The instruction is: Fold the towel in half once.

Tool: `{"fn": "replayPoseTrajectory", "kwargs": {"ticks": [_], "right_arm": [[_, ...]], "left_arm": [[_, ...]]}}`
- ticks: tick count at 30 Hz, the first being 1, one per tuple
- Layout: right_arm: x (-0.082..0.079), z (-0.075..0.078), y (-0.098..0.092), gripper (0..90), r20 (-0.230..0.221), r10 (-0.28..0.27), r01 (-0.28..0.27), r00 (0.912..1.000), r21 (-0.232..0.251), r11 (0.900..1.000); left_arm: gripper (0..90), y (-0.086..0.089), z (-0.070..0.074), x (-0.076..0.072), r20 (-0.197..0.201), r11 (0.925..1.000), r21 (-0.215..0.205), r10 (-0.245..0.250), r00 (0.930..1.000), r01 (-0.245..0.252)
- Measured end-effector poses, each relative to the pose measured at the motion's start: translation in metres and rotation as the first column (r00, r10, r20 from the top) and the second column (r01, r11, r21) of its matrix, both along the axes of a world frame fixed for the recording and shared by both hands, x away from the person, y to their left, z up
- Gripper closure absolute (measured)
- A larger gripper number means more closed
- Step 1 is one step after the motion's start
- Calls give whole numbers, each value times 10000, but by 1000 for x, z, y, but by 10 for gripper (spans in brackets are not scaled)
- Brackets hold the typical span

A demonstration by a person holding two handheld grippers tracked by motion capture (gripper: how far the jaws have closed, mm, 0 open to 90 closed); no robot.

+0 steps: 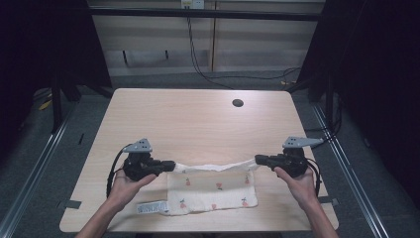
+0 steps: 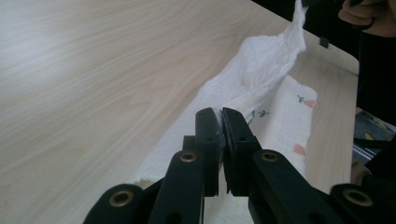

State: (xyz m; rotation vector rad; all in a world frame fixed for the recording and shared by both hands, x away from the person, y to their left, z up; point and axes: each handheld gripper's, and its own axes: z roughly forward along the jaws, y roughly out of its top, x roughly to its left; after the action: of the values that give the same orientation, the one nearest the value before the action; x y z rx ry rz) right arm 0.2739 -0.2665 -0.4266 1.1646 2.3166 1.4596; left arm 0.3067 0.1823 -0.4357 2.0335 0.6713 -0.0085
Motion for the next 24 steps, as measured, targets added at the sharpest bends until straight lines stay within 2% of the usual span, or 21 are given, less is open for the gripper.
{"fn": "replayPoseTrajectory", "kwargs": {"ticks": [2,5,9,11,13,15,17,19,23,24], "right_arm": [[-5,-1,-2,892,72,-39,39,10000,42,10000],[-11,-9,-3,892,-1,-91,91,10000,84,9999],[-21,-21,-1,892,-346,70,-80,9994,-282,9996],[-27,-27,0,891,-543,174,-195,9984,-393,9990],[-32,-35,2,890,-704,248,-293,9972,-634,9976],[-35,-43,3,889,-949,314,-378,9950,-667,9971],[-38,-48,3,888,-1110,353,-451,9932,-864,9952],[-40,-49,3,888,-1143,327,-439,9929,-970,9943],[-42,-39,0,889,-892,311,-382,9955,-793,9961],[-43,-37,-1,889,-851,265,-318,9960,-620,9976]], "left_arm": [[860,1,-7,-5,-221,9999,-138,-30,9998,27],[860,0,-18,-10,-345,9998,190,-60,9994,67],[855,-2,-27,-17,-542,9978,591,-274,9982,306],[853,-2,-32,-21,-680,9959,713,-510,9964,559],[853,-3,-36,-23,-781,9949,777,-579,9953,640],[850,-4,-42,-25,-1010,9930,923,-646,9928,740],[846,-7,-45,-28,-996,9889,1151,-827,9916,940],[848,-7,-44,-30,-973,9875,1192,-915,9910,1029],[854,-4,-37,-33,-838,9895,1039,-921,9922,1007],[855,-2,-34,-35,-720,9926,834,-826,9940,885]]}}
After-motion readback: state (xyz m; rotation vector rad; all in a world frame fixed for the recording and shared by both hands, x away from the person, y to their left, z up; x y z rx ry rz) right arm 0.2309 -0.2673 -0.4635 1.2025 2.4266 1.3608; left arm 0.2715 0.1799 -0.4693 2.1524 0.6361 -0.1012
